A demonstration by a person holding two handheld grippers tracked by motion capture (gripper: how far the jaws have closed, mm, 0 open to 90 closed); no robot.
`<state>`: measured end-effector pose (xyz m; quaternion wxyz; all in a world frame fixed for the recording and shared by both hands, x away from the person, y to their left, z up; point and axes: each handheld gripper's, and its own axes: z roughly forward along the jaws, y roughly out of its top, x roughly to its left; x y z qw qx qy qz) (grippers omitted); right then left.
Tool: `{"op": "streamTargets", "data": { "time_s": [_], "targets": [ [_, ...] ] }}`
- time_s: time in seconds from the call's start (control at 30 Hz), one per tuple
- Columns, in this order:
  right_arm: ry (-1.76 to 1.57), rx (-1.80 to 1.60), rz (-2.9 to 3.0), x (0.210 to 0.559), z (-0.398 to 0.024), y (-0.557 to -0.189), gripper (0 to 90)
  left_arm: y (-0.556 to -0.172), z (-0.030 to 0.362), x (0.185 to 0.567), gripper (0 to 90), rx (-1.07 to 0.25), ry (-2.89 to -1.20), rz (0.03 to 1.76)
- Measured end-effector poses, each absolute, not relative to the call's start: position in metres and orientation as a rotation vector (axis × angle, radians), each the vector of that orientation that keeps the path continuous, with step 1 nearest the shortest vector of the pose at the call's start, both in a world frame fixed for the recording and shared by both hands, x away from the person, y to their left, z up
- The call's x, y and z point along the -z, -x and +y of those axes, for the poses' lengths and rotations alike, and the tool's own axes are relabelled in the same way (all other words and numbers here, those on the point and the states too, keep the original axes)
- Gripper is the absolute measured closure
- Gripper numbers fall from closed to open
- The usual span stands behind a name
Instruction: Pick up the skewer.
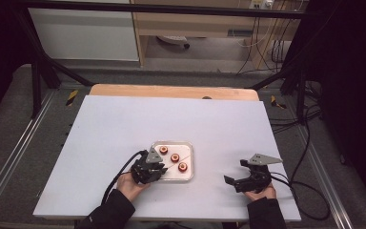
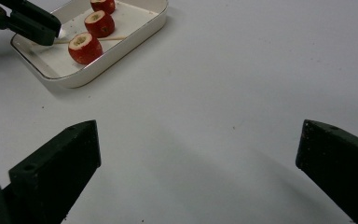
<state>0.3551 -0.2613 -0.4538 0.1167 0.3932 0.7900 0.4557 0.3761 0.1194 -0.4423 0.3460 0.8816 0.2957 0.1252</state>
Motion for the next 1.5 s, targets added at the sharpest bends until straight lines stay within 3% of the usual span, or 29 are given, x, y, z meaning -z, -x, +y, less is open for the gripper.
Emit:
{"op": "streamTargets", "data": {
  "time_s": [0.4, 1.5],
  "targets": [
    [-1.148, -1.334, 2.315, 0.454, -0.261, -0.355, 0.4, -0.375, 0.119, 0.445, 87.1, -0.357, -2.277, 0.769],
    [-1.083, -1.303, 2.322, 0.448, -0.255, -0.354, 0.8, -0.363, 0.128, 0.419, 88.7, -0.301, -2.153, 0.679]
  ]
}}
